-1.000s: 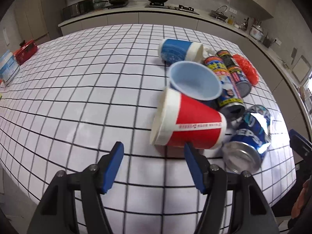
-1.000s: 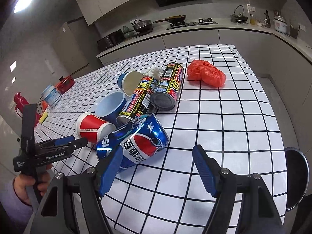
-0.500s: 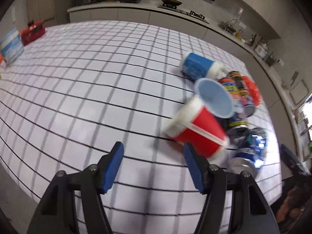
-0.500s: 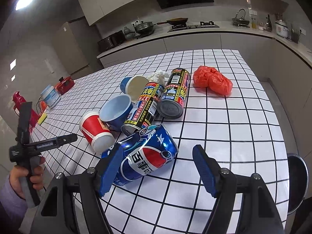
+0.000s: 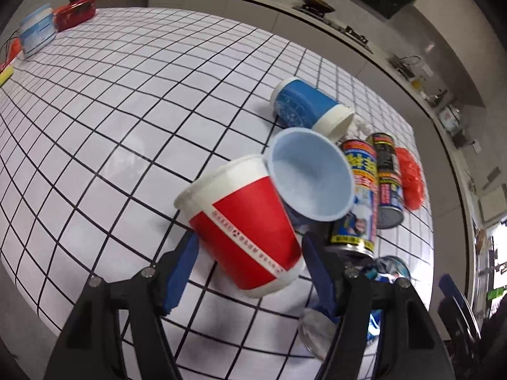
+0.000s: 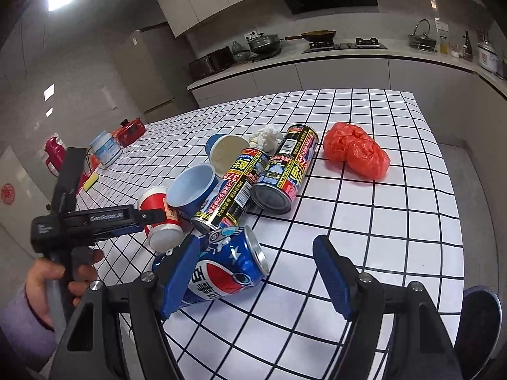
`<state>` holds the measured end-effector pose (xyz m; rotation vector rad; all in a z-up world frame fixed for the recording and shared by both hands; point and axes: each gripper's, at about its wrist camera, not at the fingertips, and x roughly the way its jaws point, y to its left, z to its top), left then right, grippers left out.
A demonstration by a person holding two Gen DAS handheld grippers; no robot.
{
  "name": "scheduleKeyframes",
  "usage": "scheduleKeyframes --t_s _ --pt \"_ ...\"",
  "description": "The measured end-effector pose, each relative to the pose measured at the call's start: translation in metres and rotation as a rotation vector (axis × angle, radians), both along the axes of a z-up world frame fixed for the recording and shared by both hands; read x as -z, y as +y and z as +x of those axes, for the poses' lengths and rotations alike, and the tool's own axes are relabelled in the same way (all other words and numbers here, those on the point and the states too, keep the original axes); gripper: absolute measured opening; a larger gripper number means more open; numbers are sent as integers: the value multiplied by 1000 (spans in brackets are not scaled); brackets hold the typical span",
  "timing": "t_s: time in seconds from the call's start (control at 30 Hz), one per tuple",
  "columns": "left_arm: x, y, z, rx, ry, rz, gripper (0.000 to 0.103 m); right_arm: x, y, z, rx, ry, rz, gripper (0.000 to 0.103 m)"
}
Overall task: Collect trash
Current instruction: 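Grasp the red paper cup with the left tool while the right tool grasps the Pepsi can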
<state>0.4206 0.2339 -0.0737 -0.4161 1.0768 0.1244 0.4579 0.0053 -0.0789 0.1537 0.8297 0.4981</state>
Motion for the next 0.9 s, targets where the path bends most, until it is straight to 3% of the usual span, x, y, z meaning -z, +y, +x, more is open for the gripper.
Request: scheduleKeyframes --t_s 0.27,0.53,0.9 --pt "8 18 -3 42 8 -10 63 5 -1 10 -47 13 -6 76" --pt "5 38 -17 149 39 33 62 4 24 22 -218 9 -57 76" --pt "5 42 -26 162 40 40 62 23 66 57 -357 106 33 76"
